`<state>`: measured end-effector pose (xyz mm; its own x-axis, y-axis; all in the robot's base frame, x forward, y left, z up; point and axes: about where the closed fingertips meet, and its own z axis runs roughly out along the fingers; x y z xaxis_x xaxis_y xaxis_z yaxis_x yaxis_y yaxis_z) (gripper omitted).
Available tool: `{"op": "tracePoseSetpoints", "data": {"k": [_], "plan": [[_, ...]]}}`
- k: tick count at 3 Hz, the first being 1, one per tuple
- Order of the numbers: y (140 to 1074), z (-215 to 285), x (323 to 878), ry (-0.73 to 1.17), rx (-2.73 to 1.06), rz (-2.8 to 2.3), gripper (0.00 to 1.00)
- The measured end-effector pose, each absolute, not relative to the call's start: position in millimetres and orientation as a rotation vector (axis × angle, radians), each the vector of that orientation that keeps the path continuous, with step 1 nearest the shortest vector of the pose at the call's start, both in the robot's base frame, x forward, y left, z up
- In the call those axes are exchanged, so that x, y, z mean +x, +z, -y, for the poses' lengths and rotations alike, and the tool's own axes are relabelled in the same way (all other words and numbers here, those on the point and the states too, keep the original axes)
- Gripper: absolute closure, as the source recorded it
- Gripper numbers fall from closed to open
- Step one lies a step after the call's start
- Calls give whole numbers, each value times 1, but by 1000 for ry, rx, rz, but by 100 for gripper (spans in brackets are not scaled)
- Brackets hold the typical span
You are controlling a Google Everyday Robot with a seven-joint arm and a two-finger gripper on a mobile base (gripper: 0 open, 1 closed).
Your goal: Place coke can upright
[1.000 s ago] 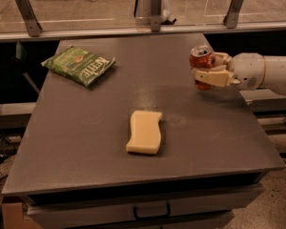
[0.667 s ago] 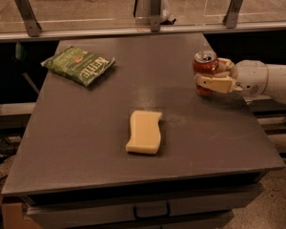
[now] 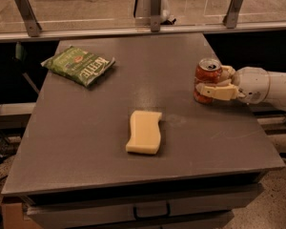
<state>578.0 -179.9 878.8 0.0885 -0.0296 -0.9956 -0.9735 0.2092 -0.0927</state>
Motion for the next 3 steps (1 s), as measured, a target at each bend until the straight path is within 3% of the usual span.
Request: {"op": "tracePoseSetpoints", "data": {"k": [1, 2, 3], "plan": [[877, 184, 577, 975, -1104, -1253, 13], [879, 191, 577, 952, -1102, -1269, 0], [906, 217, 574, 815, -1071, -1323, 0]]}}
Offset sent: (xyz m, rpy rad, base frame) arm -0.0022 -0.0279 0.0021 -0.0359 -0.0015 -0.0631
